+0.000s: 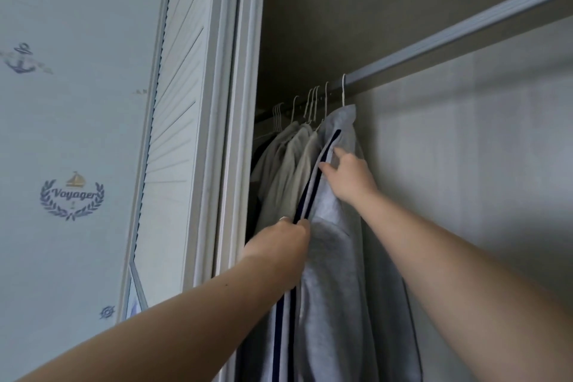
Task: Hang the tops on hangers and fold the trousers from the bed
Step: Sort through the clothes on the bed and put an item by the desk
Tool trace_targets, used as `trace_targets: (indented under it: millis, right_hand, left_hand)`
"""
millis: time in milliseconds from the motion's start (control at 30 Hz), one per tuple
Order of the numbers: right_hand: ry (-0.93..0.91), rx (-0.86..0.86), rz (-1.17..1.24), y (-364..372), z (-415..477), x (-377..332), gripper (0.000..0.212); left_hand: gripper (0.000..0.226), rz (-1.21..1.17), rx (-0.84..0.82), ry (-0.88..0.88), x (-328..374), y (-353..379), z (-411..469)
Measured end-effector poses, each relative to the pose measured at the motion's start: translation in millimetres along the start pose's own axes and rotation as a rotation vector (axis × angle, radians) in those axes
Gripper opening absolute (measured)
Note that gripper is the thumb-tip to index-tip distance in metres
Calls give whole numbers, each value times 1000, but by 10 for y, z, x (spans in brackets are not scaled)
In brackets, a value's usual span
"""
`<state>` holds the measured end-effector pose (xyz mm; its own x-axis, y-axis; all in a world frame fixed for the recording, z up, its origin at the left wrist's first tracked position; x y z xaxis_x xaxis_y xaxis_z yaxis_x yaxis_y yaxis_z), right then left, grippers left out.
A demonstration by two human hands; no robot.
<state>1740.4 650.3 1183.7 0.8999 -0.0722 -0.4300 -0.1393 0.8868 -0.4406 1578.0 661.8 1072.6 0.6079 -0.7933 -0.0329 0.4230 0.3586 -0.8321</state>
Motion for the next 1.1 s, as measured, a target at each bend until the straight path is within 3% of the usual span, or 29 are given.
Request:
trace_targets:
  millis: [100,233,467,800,1100]
  right_hand:
    - [5,-4,63,-104,-177,-63,61]
    - [-121,102,-55,-260,-713,-393,61]
    - [-326,3,-91,-141,-2162,-1470,70]
    - [-536,-351,60,633,-4407,-3439,70]
    - [-822,-717,362,1347,-6719,-5343,69]
  left_hand:
    - [43,142,92,117,114,-129,-205]
    - [47,220,308,278,27,-430,-666]
    - [71,199,225,174,-766,-795,-1986]
    - [74,194,145,-173,-2259,-1470,-4899]
    - [77,200,-27,-731,-3078,-1717,-8125]
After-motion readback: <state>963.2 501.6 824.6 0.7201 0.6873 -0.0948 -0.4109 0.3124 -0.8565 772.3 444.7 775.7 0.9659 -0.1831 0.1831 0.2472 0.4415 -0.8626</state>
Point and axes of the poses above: each hand's wrist, its own z-axis towards the middle knuckle, its own y-axis out of the palm, x = y × z, the point moved 7 cm from there along z, towards the middle knuckle, and after that the axes turned 1 degree about x, right-handed, at the moved point
